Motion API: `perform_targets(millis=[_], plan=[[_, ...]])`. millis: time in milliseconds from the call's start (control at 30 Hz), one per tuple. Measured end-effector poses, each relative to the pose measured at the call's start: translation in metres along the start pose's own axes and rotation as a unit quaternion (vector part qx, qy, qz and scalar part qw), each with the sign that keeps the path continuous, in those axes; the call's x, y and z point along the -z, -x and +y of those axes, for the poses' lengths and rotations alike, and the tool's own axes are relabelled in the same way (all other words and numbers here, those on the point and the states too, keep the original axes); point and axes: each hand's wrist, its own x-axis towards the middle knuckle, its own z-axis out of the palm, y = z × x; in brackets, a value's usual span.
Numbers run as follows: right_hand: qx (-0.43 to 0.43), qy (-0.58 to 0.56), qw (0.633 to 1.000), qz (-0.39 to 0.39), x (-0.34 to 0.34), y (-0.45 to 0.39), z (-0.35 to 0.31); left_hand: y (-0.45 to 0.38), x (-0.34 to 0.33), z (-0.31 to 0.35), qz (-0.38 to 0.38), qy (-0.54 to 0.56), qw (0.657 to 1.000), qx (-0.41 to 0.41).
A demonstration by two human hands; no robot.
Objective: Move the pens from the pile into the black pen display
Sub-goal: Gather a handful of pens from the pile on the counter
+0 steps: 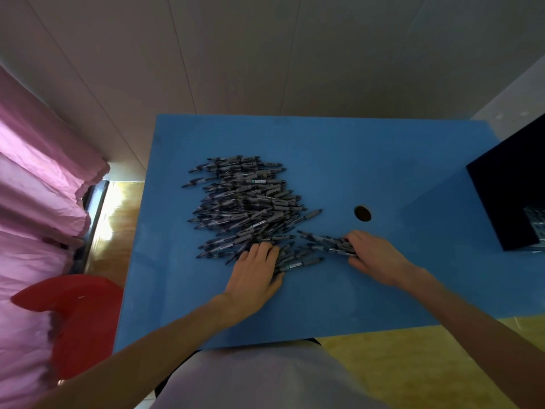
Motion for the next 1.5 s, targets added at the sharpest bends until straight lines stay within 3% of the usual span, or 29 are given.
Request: perform_targets(millis=[100,200,500,667,833,967,1067,1167,1300,1367,1500], plan=[[-0.045,-0.064,0.997,0.029,0.017,0.001,-0.004,-0.001,-0.003,-0.004,-0.014,-0.025,0.999,-0.026],[-0.031,-0.096,0.991,0.091,0.046,-0.027,-0.031,-0.003,-0.010,-0.012,-0.009,-0.103,0.992,-0.079],[0.171,0.054,0.975,0.134,0.098,-0.155,-0.117,0.004,-0.003,-0.021,0.035,-0.195,0.966,-0.167],[0.198,0.103,0.965,0.140,0.083,-0.183,-0.122,0.015,-0.004,-0.033,0.044,-0.173,0.968,-0.175],[0.188,0.065,0.966,0.164,0.068,-0.182,-0.115,0.027,0.000,-0.046,0.065,-0.153,0.965,-0.204],[0.190,0.003,0.962,0.198,0.063,-0.174,-0.113,0.023,0.018,-0.059,0.104,-0.168,0.958,-0.209],[0.141,-0.119,0.954,0.237,0.058,-0.170,-0.108,0.005,0.040,-0.069,0.124,-0.179,0.959,-0.183],[0.061,-0.310,0.912,0.261,0.056,-0.166,-0.098,-0.021,0.064,-0.080,0.111,-0.202,0.961,-0.155],[-0.036,-0.502,0.832,0.232,0.072,-0.161,-0.086,-0.062,0.097,-0.089,0.098,-0.242,0.954,-0.147],[-0.053,-0.540,0.809,0.226,0.083,-0.161,-0.082,-0.084,0.111,-0.094,0.091,-0.264,0.949,-0.146],[-0.051,-0.527,0.826,0.192,0.097,-0.175,-0.084,-0.123,0.131,-0.112,0.056,-0.275,0.950,-0.135]])
